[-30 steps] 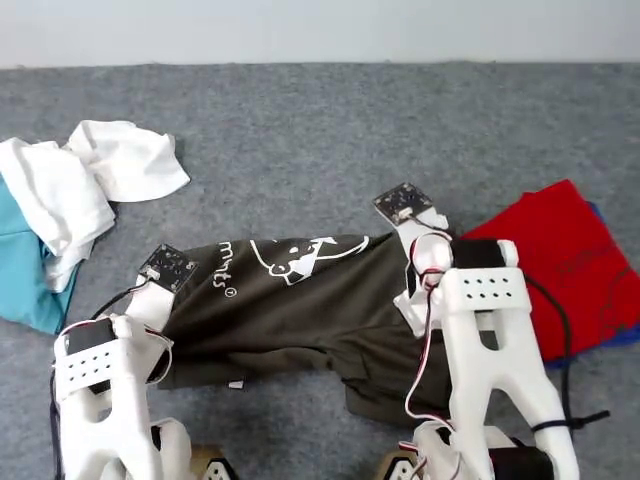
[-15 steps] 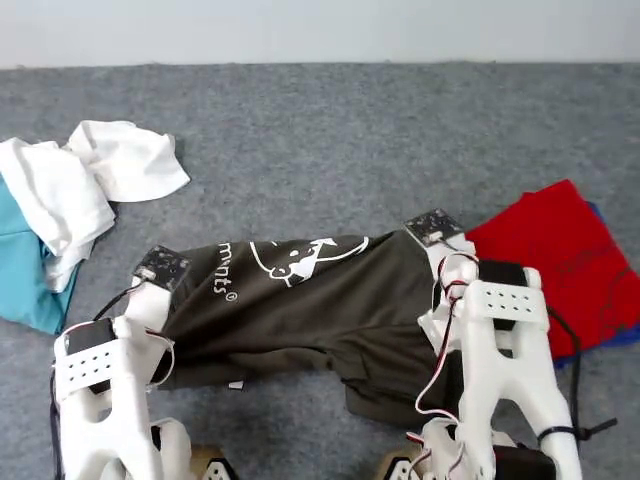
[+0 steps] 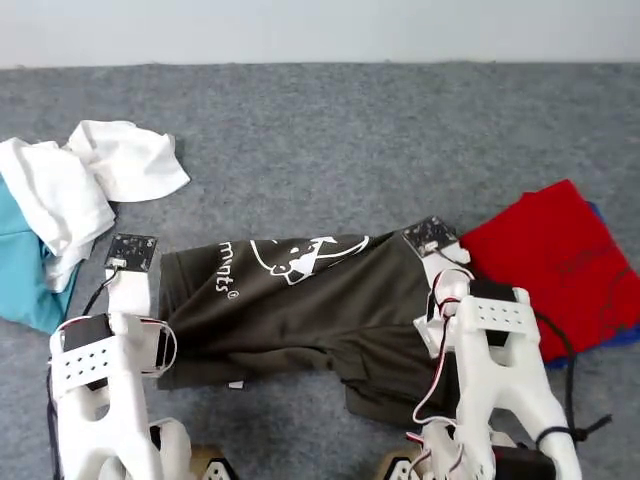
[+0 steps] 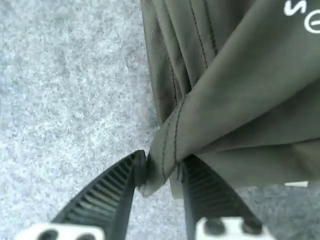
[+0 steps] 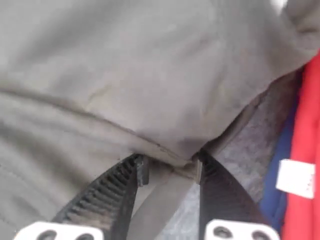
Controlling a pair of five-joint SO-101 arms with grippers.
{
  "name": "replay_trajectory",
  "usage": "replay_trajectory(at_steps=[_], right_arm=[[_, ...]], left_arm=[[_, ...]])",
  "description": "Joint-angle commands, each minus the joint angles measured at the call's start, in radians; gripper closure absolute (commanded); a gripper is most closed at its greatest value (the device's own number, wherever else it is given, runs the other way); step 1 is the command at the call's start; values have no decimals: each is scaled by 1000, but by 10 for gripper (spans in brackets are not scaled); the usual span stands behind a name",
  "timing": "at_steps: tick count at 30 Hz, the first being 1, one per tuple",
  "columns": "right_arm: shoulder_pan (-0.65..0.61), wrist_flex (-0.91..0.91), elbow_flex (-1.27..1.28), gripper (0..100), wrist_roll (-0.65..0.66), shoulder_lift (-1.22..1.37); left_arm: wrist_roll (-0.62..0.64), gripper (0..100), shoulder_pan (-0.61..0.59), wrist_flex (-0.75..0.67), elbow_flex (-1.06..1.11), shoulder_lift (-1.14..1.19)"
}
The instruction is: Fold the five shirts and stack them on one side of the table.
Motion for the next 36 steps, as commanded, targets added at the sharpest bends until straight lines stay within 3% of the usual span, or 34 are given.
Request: replay_trajectory(at_steps=[1,4,10,16,23,36], right_arm=[[7,-36,0,925,9,-27],[12,-30,2,993,14,-27],[16,-19,17,988,17,-35],[42,199,-31,988,64,-45],[163,280,-43,988,123,-163],[189,384,-152,988,129,-183]], left_arm=[[11,885,-6,3,-31,-18],[11,885,-6,3,-30,-18],[11,885,-6,6,-30,-18],[11,885,-6,8,-30,-18],[11,885,-6,8,-28,-17],[11,885,-6,9,-28,-14]])
